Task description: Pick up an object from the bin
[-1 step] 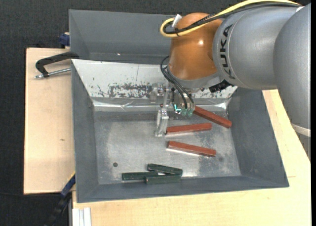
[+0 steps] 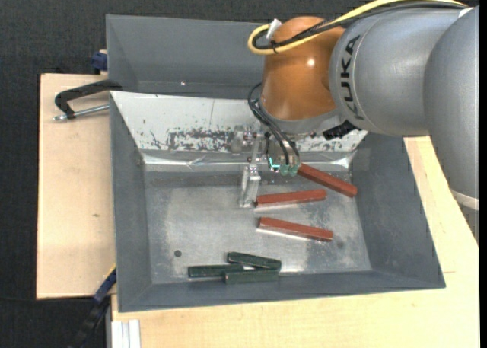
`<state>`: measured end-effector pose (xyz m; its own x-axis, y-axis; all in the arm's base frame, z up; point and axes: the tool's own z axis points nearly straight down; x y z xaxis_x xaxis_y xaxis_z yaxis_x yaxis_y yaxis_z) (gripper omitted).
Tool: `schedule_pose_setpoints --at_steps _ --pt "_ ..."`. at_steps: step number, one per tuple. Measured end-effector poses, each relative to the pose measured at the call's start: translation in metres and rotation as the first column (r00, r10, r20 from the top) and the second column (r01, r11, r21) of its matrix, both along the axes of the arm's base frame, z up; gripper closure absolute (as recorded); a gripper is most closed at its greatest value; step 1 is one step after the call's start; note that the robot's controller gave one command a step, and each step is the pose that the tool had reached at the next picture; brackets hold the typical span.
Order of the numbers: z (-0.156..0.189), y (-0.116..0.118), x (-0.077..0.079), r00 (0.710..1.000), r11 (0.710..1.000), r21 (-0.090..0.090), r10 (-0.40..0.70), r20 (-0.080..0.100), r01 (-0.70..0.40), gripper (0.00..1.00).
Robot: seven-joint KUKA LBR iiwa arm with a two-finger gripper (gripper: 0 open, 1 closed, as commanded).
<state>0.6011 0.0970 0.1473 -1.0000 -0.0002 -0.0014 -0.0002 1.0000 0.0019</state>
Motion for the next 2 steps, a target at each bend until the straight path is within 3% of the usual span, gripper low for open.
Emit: schedule_pose_setpoints --at_steps 1,2 --pt "-0.035 -0.037 -0.019 1.0 1.0 0.002 0.002 0.007 -0.002 0.0" --pt "-0.058 -0.06 -0.032 1.0 1.0 -0.004 -0.027 -0.005 0.027 0.0"
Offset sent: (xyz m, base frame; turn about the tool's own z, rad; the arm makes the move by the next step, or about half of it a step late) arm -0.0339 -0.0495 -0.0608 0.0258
